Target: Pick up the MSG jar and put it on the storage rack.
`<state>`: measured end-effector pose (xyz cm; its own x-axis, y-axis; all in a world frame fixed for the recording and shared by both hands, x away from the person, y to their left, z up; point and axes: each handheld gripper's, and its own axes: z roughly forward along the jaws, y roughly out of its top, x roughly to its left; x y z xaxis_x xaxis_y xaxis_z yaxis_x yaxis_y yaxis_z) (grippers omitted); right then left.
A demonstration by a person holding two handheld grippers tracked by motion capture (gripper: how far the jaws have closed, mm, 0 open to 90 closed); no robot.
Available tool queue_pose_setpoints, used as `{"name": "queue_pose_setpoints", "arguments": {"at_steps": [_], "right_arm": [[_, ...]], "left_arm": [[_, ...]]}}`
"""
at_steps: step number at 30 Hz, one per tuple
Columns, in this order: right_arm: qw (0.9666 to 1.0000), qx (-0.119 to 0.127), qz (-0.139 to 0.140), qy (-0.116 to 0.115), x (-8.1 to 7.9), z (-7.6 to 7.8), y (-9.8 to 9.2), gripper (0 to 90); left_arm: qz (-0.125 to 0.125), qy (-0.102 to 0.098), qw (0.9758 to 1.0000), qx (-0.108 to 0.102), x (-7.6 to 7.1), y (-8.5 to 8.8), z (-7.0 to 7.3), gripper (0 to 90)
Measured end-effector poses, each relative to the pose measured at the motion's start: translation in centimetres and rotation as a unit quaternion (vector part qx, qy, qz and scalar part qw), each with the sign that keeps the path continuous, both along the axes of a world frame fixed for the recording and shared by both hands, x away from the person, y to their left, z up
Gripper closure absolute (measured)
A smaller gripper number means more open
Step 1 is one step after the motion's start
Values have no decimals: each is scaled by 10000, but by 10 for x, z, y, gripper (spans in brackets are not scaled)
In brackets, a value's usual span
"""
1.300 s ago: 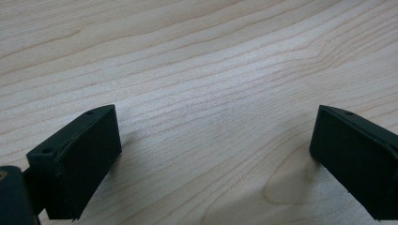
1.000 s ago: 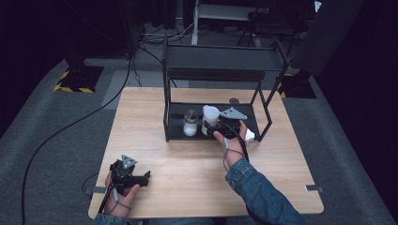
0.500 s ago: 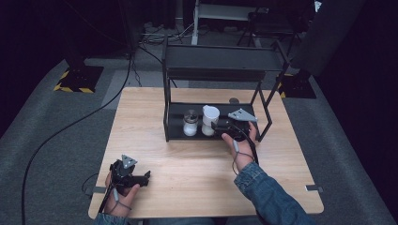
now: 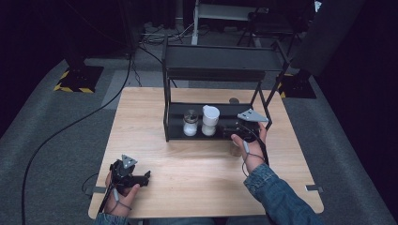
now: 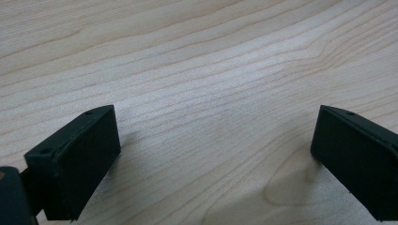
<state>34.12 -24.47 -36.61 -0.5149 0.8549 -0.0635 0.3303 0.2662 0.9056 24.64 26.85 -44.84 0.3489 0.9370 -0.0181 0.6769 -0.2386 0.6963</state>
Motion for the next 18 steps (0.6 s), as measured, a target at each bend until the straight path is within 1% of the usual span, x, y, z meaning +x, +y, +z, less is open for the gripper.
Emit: {"name": "queue_pose_setpoints", "arguments": {"at_steps": [3, 6, 10, 14, 18], "right_arm": [[10000, -31, -9, -23, -1, 1, -6, 69], [10000, -1, -25, -14, -2, 0, -12, 69], [10000, 45, 17, 58, -1, 0, -21, 64], [10000, -7, 49, 55, -2, -1, -26, 53], [9999, -49, 138, 33, -2, -2, -32, 48]], "left_arm": [[0, 2, 10000, 0, 0, 0, 0, 16], [1, 4, 10000, 0, 0, 0, 0, 16], [1, 6, 10000, -2, 1, 0, 0, 12], [3, 6, 10000, -6, 1, 0, 0, 11], [0, 7, 10000, -3, 1, 0, 0, 11]]}}
